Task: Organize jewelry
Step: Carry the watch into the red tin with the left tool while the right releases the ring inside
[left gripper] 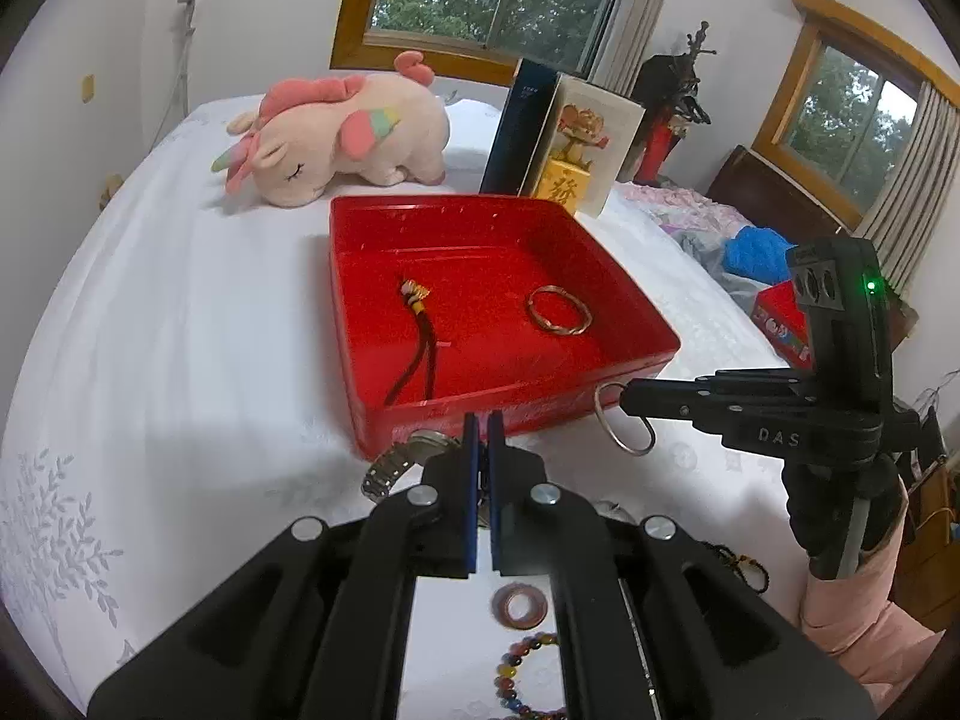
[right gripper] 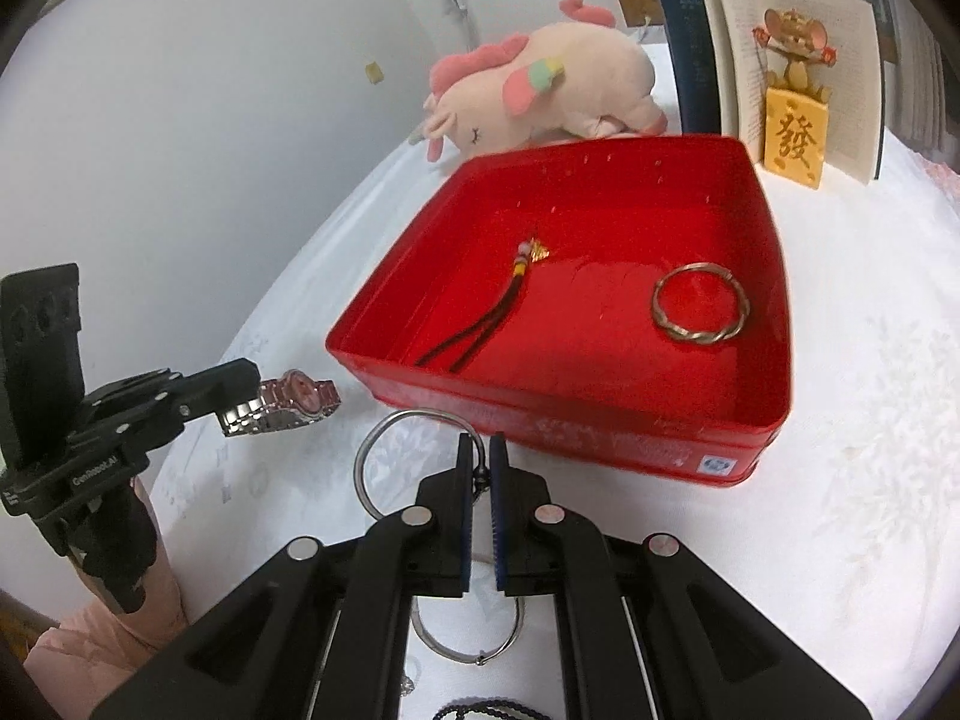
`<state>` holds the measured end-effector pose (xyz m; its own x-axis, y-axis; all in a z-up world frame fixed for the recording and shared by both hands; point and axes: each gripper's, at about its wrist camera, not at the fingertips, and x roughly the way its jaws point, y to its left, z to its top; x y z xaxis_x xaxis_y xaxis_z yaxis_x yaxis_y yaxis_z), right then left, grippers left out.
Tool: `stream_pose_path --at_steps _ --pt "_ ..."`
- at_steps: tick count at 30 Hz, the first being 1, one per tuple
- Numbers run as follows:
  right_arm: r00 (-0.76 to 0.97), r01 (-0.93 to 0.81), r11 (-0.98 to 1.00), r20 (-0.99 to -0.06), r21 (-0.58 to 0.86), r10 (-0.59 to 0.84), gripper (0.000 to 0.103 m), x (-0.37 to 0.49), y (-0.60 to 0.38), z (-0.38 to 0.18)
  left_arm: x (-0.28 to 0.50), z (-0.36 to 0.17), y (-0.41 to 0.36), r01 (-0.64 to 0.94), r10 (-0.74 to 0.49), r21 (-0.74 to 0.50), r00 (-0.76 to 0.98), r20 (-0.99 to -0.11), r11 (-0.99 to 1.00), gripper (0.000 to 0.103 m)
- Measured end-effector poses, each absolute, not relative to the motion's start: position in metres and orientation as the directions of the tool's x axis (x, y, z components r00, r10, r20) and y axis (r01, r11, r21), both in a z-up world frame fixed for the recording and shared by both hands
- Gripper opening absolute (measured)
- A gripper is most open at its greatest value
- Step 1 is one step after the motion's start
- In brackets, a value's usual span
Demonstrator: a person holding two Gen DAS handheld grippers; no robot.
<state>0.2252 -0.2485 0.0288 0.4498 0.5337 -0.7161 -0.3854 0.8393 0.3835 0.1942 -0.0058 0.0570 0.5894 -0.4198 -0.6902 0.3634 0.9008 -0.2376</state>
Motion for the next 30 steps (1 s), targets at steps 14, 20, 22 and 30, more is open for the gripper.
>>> stream_pose_path --at_steps 14,20,22,30 --pt "0.493 -0.346 0.873 -0.725 0.345 0.481 0.005 0.265 -0.259 0.056 0.233 0.103 -0.027 0.385 -0.421 -0.209 0.622 -0.661 0.899 0.001" --pt "0.494 -0.310 0.896 -0.751 0.319 0.438 0.005 0.296 -0.257 0.048 0.266 0.097 -0.035 0.372 -0.416 -0.219 0.617 -0.668 0.902 0.001" --pt "0.488 -0.296 0.902 -0.761 0.315 0.426 0.005 0.306 -0.257 0.043 0.277 0.090 -0.037 0.366 -0.415 -0.225 0.607 -0.677 0.903 0.001" --pt "0.442 -0.258 0.919 -0.810 0.297 0.386 0.005 0.336 -0.253 0.014 0.314 0.057 -0.041 0.343 -0.408 -0.245 0.564 -0.718 0.907 0.001"
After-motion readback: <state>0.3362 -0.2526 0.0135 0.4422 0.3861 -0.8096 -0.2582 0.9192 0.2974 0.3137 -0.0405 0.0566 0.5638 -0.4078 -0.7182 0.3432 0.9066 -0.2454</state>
